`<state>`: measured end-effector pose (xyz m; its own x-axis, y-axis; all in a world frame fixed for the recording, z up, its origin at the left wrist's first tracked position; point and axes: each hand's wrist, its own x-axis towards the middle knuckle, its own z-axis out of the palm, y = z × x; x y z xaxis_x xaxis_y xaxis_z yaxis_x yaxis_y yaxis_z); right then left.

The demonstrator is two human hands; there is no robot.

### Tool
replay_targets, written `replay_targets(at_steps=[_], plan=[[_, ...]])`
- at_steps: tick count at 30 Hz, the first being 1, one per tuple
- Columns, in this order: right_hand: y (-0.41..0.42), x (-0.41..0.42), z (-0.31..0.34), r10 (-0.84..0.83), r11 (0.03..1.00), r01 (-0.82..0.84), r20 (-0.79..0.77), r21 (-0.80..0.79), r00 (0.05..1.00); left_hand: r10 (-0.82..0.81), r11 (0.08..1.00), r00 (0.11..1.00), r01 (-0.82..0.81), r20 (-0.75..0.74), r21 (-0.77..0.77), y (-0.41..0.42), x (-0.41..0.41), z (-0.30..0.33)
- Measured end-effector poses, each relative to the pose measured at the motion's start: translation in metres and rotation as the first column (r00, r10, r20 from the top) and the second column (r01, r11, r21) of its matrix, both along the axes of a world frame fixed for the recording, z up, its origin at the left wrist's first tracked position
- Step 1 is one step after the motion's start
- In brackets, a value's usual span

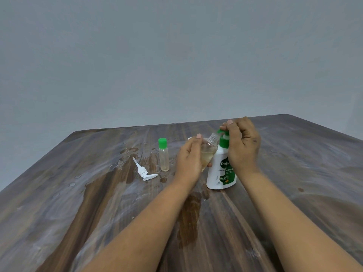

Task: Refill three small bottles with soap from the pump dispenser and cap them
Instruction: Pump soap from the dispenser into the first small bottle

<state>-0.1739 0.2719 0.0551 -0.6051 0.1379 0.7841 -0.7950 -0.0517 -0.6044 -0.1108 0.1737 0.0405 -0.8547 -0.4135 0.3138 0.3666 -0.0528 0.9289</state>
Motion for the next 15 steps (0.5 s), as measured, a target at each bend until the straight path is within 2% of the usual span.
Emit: replay_targets(at_steps=[4,11,15], plan=[[-0.0008,0.003,-0.0014,0.017,0.999,-0.017,0.009,-0.047,1.0,0.009,1.0,1.0,-0.009,0.003,-0.005,-0.0002,-0.0001,-0.0012],[0.0024,0.0012,-0.0014,-0.013,0.998,0.013,0.009,0.06,1.0,0.0,1.0,1.0,0.0,0.002,-0.015,0.0003,0.0018,0.0004],[0.0,0.002,-0.0008,-0.028,0.999,0.027,0.01,0.045,1.0,0.001,1.0,1.0,-0.001,0.006,-0.017,0.0007,0.0025,0.001]])
